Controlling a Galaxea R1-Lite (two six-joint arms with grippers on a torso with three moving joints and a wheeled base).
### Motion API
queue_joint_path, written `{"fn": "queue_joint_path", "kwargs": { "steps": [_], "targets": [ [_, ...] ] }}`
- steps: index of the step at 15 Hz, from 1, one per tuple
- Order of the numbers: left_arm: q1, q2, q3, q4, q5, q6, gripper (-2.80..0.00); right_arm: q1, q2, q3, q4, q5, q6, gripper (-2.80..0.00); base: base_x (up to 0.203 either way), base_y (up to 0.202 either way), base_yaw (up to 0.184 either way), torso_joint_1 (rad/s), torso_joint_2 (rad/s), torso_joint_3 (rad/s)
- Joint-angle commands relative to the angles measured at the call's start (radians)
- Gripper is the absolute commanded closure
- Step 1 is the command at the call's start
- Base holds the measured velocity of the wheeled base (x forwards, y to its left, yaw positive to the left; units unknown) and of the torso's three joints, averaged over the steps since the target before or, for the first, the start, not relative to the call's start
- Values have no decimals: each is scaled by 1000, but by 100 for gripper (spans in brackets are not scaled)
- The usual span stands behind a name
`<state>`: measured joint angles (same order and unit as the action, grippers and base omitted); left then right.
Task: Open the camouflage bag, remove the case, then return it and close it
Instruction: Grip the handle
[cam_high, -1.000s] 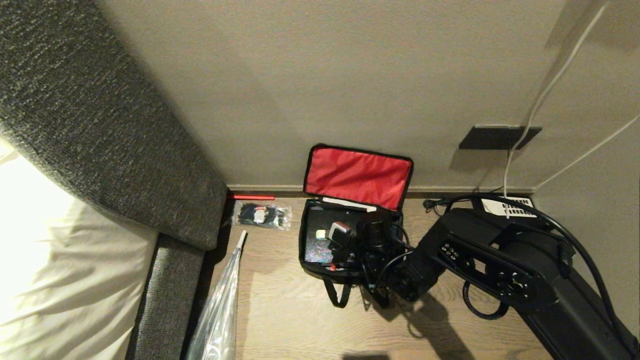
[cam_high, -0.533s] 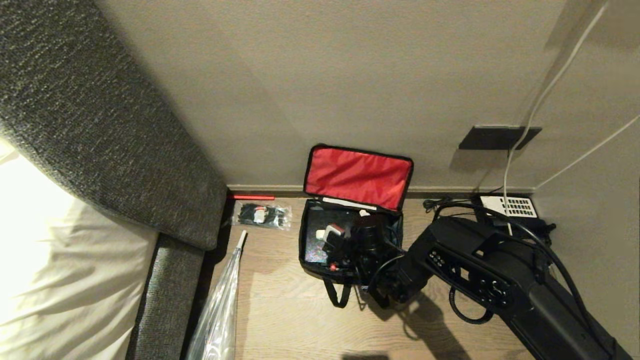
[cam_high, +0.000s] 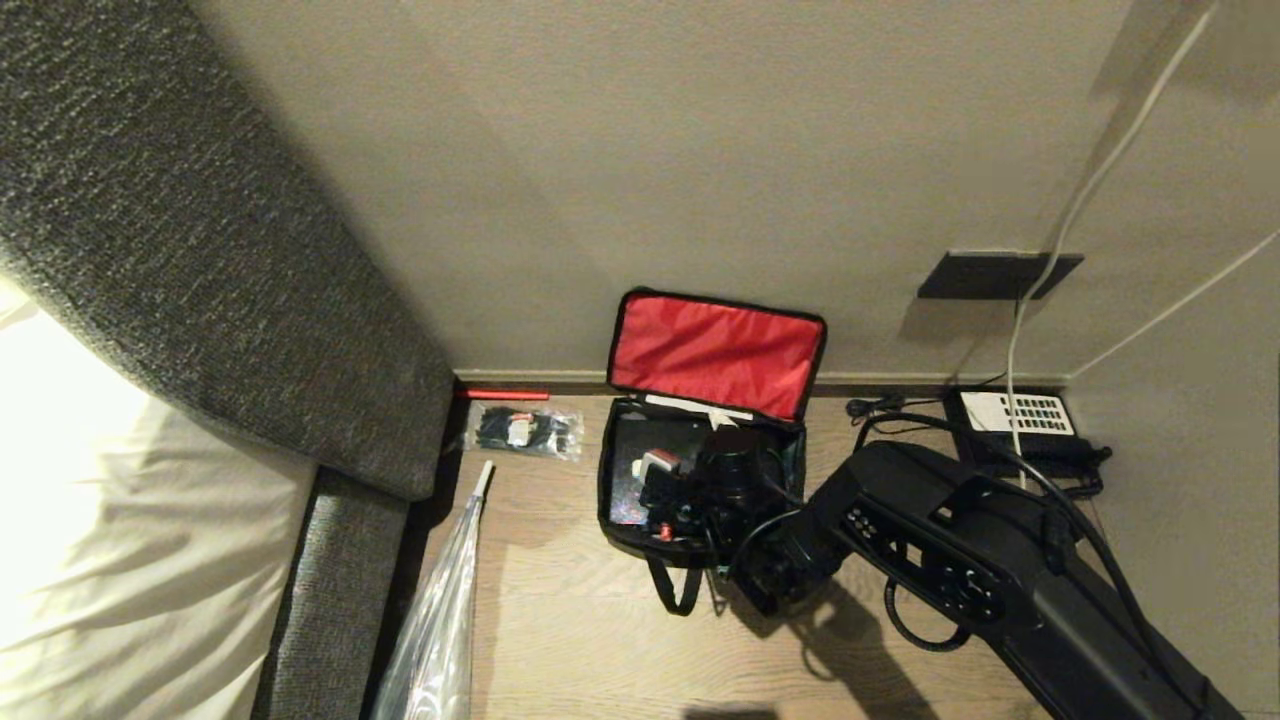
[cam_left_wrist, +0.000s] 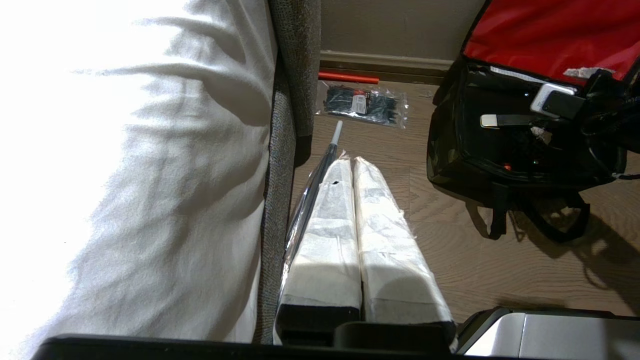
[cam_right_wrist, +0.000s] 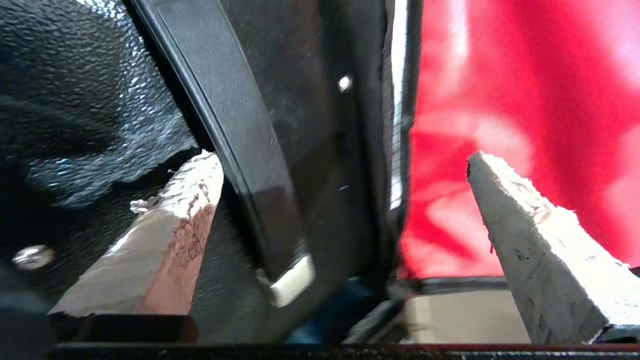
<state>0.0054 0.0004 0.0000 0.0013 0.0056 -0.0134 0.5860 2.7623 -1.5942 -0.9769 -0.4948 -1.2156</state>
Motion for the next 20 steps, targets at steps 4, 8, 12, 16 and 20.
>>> {"fn": "queue_joint_path", "kwargs": {
  "steps": [4, 8, 12, 16, 20],
  "targets": [
    [1, -2, 3, 0, 1, 0, 0, -5, 27, 3, -199, -81, -264, -280, 0, 0, 0, 0, 0, 0],
    [1, -2, 3, 0, 1, 0, 0, -3, 83, -47, -297, -146, -359, -280, 0, 0, 0, 0, 0, 0],
    [1, -2, 2, 0, 1, 0, 0, -3, 86, -69, -255, -152, -376, -280, 0, 0, 0, 0, 0, 0],
    [1, -2, 2, 0, 1, 0, 0, -14, 96, -119, -226, -151, -372, -280, 0, 0, 0, 0, 0, 0],
    [0, -2, 3, 0, 1, 0, 0, -29, 111, -178, -100, -146, -307, -280, 0, 0, 0, 0, 0, 0]
  ]
}}
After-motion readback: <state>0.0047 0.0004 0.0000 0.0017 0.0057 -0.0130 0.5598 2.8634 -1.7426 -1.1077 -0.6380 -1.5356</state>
